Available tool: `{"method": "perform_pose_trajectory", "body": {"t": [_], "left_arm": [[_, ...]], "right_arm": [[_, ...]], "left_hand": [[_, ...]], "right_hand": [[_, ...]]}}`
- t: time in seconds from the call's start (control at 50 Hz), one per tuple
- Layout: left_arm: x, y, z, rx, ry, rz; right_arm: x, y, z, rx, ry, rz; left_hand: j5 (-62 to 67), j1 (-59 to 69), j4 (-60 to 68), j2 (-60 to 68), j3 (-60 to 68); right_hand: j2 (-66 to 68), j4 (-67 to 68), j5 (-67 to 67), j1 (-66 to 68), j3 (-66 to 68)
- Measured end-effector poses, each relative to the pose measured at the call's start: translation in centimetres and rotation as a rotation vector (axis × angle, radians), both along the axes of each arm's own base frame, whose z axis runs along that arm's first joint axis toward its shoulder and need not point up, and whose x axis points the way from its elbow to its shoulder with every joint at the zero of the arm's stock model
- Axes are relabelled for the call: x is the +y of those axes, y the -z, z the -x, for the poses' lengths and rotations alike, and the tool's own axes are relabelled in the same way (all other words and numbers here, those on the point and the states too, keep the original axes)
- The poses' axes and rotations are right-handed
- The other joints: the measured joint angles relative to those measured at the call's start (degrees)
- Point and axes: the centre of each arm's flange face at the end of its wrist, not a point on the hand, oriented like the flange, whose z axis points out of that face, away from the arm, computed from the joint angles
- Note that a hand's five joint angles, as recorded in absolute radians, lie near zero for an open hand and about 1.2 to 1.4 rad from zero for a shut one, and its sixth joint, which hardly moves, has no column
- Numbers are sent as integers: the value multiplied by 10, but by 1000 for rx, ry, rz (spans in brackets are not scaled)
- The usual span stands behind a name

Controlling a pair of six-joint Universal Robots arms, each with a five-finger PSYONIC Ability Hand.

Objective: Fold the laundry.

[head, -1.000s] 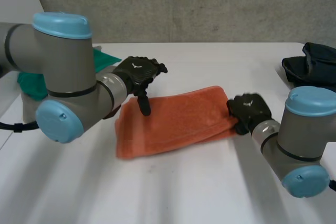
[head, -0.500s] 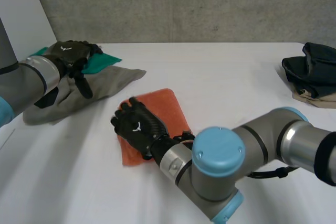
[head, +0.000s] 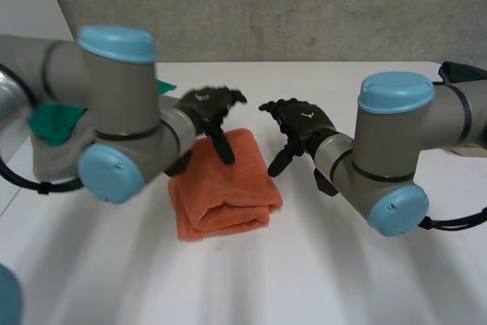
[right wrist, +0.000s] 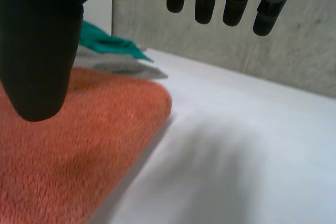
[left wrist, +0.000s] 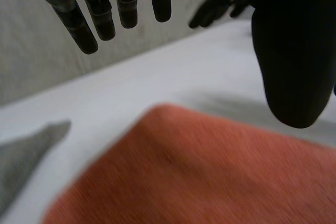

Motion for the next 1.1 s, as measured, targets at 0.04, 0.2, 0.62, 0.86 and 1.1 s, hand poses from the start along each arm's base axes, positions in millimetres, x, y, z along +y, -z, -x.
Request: {"method": "perform_pose_trajectory", "body": {"t": [0.04,0.2,0.62,0.86,1.1], "left_arm": [[4,12,2,-30,-32,-30],[6,44,-16,-204,-222,-63],[3,61,-46,-550,-90,139],[-7,-54,-41,-263,-57,348],[18,-112,-32,32,375,349]], "right_arm": [[-3,5,-3,14,-16,-25],[0,22,-23,70,-116,-71],[10,39,-43,364,-175,131],[52,-9,-43,442,-169,365],[130,31,-28,399,-236,387]], "left_hand": [[0,0,0,0,0],[0,0,0,0,0],[0,0,0,0,0],[0,0,0,0,0],[0,0,0,0,0]], "right_hand": [[0,0,0,0,0],[0,0,0,0,0],[0,0,0,0,0],[0,0,0,0,0],[0,0,0,0,0]]}}
